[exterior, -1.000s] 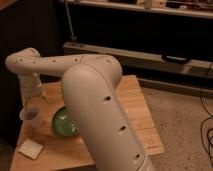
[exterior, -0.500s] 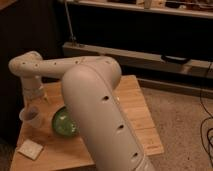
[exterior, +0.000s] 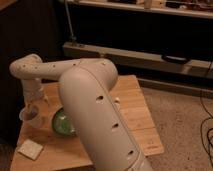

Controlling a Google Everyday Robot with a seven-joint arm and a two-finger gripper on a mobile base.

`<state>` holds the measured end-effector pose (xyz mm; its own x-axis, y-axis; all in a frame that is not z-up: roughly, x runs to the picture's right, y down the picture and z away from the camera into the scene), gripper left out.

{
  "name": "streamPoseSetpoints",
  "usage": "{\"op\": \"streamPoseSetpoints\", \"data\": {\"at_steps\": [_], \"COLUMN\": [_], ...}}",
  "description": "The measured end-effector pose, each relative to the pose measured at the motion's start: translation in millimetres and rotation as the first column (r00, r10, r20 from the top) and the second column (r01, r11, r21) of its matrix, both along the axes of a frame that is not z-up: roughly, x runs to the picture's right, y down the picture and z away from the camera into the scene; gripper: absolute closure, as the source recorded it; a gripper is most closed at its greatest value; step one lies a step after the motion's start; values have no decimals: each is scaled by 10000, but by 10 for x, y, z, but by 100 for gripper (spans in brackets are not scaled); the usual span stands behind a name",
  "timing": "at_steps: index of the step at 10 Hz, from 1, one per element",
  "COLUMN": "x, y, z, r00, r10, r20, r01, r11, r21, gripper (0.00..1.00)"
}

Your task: Place the ceramic cup in the ceramic bowl

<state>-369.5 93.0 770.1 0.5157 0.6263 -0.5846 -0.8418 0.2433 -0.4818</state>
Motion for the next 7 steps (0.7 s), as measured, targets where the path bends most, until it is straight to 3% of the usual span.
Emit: {"op": "streamPoseSetpoints", "data": {"at_steps": [4, 7], "x": [-1, -71], "y": [62, 152], "z": [105, 163], "r00": [10000, 10000], "r10": [-10, -59], "r20": [-43, 11], "r01": [10, 59], "r11": [10000, 10000], "r21": [-16, -68], "gripper": [35, 42]}}
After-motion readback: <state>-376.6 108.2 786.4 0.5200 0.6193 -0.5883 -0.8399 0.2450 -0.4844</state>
